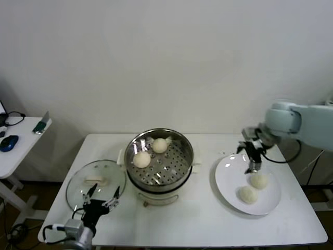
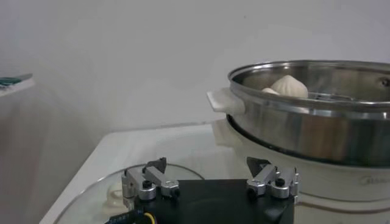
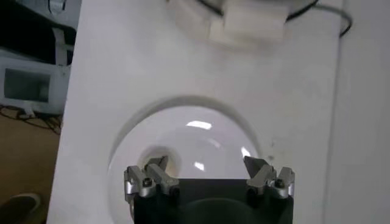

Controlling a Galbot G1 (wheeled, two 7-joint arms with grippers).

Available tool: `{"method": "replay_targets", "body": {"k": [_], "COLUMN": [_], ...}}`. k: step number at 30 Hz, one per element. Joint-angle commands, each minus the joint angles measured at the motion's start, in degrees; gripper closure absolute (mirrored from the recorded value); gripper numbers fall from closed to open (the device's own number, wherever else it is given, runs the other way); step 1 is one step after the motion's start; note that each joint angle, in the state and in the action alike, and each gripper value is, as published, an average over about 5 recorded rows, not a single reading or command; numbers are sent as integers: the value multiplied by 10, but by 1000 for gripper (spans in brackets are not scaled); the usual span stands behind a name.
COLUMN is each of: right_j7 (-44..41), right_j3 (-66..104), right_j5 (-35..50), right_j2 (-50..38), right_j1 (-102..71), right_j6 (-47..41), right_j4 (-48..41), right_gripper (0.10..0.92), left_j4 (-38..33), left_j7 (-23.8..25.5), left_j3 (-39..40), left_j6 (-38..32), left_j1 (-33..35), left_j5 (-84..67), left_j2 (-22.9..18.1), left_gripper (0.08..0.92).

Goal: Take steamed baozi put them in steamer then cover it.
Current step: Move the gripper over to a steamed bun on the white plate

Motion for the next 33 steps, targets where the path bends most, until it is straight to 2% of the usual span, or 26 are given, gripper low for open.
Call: {"method": "replay_targets", "body": {"k": [1, 15, 33], "right_j7": [-7, 19, 37], "right_j3": [157, 226, 278], "right_j5": [-131, -142, -133], "right_j2": [-115, -70, -56], "right_j1": [-246, -315, -372], "right_j6": [3, -20, -39], "right_j4": [-11, -65, -77], "right_gripper": [203, 203, 203], "left_j4": [-1, -1, -1], "left_j7": [0, 0, 0], "left_j3": [-2, 0, 0], "left_j6": [-2, -2, 0], "left_j1": [4, 6, 4], "left_j5": [2, 7, 10], "left_j2": [-1, -3, -2], "left_gripper": [177, 177, 177]}}
